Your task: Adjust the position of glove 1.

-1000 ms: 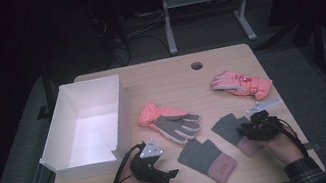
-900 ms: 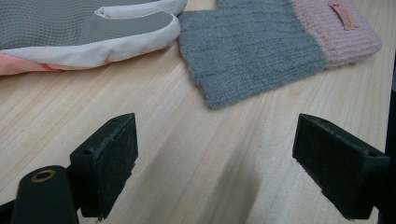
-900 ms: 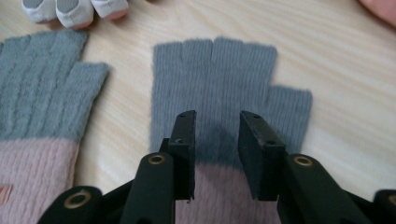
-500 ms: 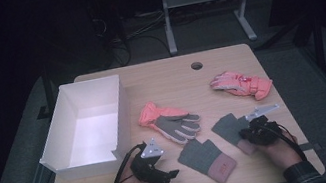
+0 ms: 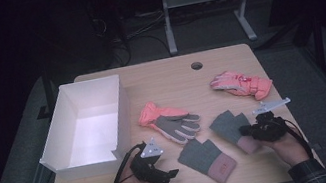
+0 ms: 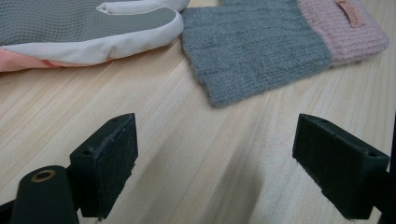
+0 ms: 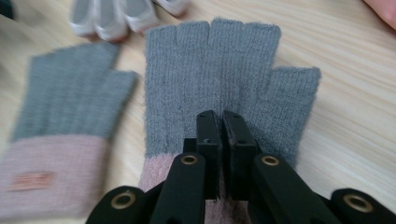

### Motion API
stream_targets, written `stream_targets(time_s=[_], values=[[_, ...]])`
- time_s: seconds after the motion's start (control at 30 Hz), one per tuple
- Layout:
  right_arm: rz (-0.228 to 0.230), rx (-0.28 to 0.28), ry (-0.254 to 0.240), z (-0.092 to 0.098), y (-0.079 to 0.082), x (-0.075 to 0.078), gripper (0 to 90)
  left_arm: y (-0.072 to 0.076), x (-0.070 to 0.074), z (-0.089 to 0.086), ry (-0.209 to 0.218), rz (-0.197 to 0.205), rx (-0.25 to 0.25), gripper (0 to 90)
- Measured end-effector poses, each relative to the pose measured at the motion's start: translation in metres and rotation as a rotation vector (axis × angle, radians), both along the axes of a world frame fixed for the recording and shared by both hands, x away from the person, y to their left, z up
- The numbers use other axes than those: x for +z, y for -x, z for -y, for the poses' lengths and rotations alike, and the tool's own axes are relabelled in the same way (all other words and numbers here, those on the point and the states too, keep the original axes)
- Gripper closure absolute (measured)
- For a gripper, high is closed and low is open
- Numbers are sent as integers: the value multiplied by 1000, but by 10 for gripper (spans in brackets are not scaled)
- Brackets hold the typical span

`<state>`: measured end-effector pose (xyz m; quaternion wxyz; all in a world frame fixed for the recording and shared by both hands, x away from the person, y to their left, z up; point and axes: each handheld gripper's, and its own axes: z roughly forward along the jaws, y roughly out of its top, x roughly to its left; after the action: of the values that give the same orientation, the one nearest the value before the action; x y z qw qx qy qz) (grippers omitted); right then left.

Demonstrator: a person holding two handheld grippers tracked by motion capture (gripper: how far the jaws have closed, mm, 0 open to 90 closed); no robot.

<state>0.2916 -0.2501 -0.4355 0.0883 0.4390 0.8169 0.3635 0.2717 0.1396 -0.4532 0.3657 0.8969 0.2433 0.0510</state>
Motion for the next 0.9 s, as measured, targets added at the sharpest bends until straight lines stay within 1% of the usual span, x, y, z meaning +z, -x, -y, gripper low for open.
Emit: stream_targets(time_s=[0.07,0.1,0.13,0.17,0.2,0.23,0.27,0.33,0.47,0.5,0.53,0.63,0.73,0.83,0.9], values=[[-2,18,-20,-3,4,6,864,-1,0,-1,-7,2,-6,137],[-2,18,-20,-3,4,6,864,-1,0,-1,-7,2,-6,137],[-2,41,-43,-8,8,11,864,-1,0,-1,-6,3,-4,137],[-2,41,-43,-8,8,11,864,-1,0,-1,-6,3,-4,137],[-1,52,-53,-11,9,13,864,-1,0,-1,-4,4,-2,137],[2,77,-66,-18,13,15,863,-1,0,0,0,4,3,137],[-3,86,-74,-22,15,16,864,0,-1,0,13,-4,10,137],[-8,106,-84,-30,18,17,863,0,-1,1,8,-4,4,137],[-15,146,-83,-46,23,18,863,0,-1,1,12,-4,7,137],[-15,146,-83,-46,23,18,863,0,-1,1,12,-4,7,137],[-22,167,-83,-56,25,17,862,0,0,0,0,1,-1,137],[-45,186,-79,-68,29,15,861,0,0,0,4,0,-1,137],[-52,205,-73,-77,30,13,861,0,0,1,4,2,-1,137],[-57,205,-60,-82,30,11,861,0,0,1,5,2,-1,137],[-71,201,-53,-86,30,9,861,0,0,0,7,1,0,137]])
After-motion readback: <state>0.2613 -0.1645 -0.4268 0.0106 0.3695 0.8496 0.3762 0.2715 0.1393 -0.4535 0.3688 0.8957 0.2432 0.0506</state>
